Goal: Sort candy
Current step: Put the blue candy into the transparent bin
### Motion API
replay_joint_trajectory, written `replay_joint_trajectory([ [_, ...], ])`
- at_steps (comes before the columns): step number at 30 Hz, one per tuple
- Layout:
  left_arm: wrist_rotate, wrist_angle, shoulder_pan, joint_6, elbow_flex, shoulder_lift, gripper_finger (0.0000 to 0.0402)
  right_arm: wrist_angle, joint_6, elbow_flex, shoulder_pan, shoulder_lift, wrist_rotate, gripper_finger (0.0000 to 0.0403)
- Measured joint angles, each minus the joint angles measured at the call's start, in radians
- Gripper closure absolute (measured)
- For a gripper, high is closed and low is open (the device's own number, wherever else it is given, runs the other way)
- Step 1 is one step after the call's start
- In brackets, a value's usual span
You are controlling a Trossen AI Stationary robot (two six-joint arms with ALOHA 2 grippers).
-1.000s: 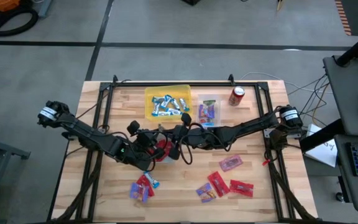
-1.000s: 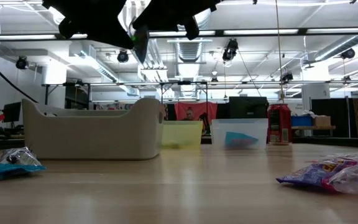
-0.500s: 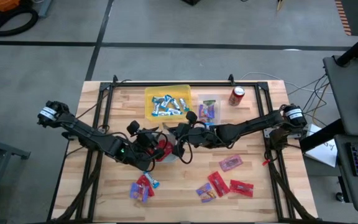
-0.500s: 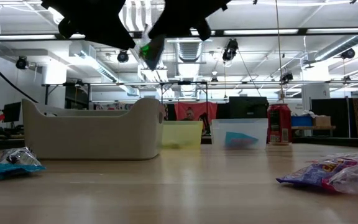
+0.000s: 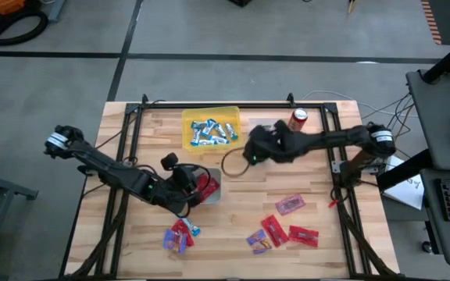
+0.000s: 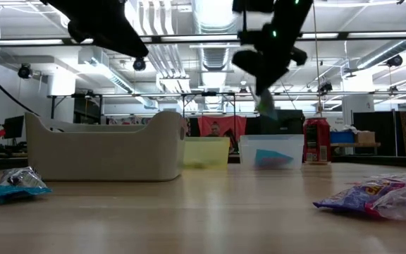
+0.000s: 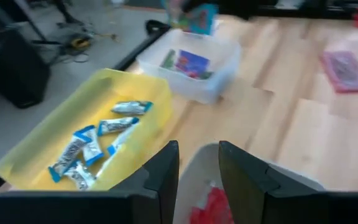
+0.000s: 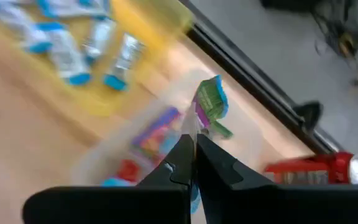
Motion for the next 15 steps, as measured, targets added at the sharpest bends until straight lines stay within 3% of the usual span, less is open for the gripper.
replay_joint_trajectory([
  [4,0.025,-0.026,-0.034,0.031,0.000,-0.047,0.0303,0.044,-0.070,-0.047,-0.120,0.003,-0.114,0.0394],
  [10,0.019,-0.083,-0.135,0.027,0.000,-0.123,0.0303,0.327,-0.189,-0.172,-0.224,-0.002,-0.251,0.0394],
  [15,-0.026,-0.084,-0.216,0.029,0.000,-0.164,0.0303,0.556,-0.189,-0.284,-0.265,-0.005,-0.302,0.0394],
])
